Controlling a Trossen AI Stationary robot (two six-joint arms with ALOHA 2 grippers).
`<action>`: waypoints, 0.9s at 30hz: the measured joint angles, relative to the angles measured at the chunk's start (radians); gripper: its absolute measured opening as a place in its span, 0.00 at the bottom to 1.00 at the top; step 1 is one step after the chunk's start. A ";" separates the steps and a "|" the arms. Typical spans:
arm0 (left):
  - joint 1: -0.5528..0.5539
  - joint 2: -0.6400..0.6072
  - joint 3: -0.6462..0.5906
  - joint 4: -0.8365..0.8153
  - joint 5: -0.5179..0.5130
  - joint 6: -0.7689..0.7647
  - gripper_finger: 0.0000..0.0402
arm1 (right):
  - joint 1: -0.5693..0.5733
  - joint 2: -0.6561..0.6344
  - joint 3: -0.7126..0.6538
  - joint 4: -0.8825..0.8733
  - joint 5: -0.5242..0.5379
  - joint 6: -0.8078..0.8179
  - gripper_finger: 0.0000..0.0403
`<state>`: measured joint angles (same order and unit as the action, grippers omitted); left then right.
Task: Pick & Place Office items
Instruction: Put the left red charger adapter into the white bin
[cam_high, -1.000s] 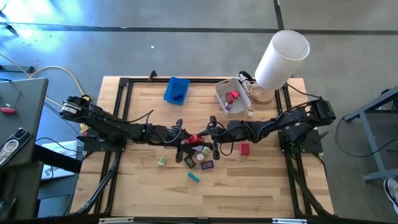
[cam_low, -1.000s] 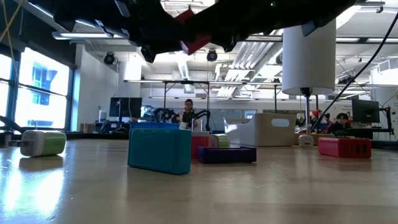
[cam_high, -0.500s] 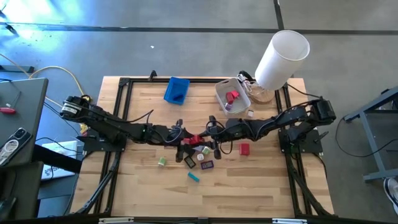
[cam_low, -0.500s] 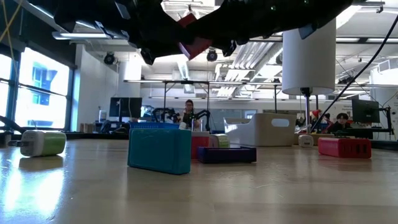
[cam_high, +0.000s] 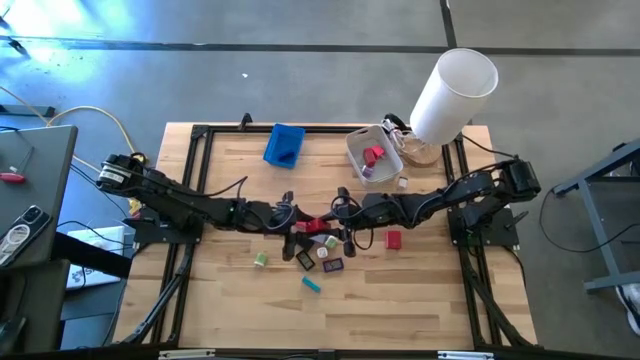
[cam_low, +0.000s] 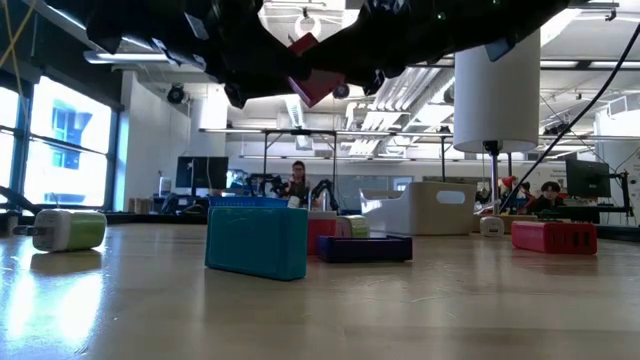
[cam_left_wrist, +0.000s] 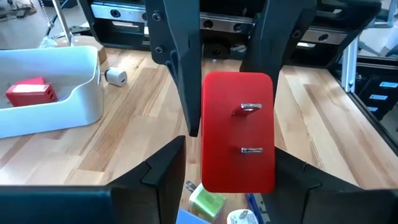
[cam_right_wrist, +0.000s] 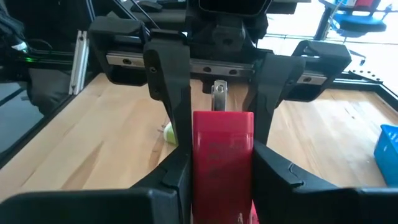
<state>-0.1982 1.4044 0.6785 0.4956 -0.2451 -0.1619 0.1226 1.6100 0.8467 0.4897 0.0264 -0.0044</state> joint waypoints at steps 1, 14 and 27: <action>0.000 0.000 0.000 -0.004 0.000 0.000 0.43 | 0.000 0.000 0.000 -0.002 0.001 0.000 0.27; 0.000 0.000 0.000 -0.015 -0.023 -0.020 0.66 | 0.014 -0.019 -0.001 -0.081 0.024 0.003 0.27; 0.017 -0.012 0.002 -0.079 -0.040 -0.040 0.70 | 0.133 -0.179 -0.002 -0.480 0.315 0.092 0.27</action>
<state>-0.1811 1.3925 0.6800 0.4164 -0.2850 -0.2020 0.2556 1.4314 0.8442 0.0094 0.3413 0.0872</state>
